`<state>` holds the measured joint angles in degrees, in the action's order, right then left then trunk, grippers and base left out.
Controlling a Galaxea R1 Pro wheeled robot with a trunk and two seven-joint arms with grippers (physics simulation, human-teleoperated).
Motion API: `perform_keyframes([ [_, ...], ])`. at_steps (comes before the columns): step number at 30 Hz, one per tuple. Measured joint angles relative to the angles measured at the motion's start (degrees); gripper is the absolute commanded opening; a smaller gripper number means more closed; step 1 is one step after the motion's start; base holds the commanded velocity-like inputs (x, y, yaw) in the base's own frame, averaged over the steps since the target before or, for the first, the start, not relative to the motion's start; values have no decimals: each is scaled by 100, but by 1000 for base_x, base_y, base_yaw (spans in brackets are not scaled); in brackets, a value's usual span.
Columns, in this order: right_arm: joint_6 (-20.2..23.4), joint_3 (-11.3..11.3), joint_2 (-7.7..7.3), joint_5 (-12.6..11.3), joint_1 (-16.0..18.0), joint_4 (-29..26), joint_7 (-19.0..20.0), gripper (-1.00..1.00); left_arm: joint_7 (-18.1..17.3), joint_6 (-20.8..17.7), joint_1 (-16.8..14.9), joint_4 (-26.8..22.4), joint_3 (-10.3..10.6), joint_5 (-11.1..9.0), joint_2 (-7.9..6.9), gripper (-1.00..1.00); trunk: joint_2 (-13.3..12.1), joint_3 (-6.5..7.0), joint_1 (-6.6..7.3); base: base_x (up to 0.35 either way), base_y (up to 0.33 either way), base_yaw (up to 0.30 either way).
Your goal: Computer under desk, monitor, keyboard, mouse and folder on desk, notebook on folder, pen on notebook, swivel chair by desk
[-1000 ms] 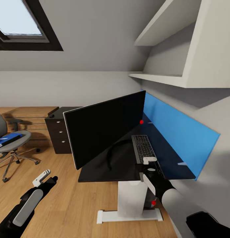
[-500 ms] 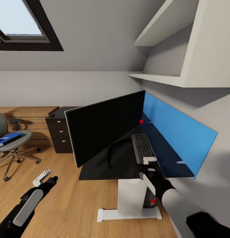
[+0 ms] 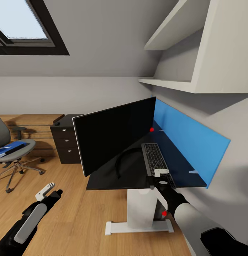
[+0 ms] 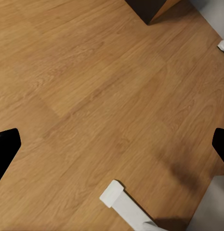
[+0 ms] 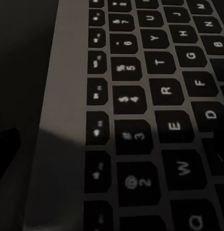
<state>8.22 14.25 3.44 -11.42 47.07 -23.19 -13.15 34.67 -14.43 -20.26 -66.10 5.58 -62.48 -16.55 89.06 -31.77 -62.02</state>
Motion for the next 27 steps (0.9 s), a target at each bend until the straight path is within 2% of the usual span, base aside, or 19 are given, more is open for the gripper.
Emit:
perform_keyframes([
  [11,-7,-4,-5,0,0,-2,0,100,0,0,0,0,11,2,15,100,0,0,0,-20,0,0],
  [22,-9,-4,-6,0,0,-2,0,100,0,0,0,0,17,5,18,100,-440,197,241,-1,0,0],
  [27,-9,-3,-6,0,-1,-1,0,100,0,0,0,2,18,1,18,100,-441,198,242,0,0,0],
])
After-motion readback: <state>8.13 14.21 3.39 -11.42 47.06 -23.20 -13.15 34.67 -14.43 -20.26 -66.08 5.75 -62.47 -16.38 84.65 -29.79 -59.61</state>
